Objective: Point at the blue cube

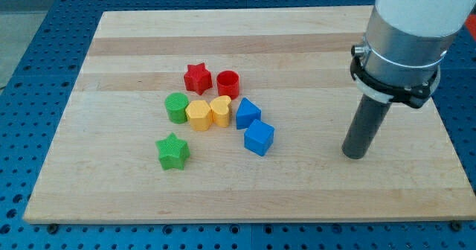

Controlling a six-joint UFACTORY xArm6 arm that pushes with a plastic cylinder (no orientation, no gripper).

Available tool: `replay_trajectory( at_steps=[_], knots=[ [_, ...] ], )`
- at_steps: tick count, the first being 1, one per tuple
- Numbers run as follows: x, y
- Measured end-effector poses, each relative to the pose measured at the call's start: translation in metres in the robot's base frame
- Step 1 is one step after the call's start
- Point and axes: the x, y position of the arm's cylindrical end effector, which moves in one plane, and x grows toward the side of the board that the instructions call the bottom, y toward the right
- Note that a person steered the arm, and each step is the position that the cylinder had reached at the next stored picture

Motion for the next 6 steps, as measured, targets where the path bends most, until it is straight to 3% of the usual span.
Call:
replay_trajectory(
  at_steps=[6],
  knots=[
    [-0.013,0.001]
  ],
)
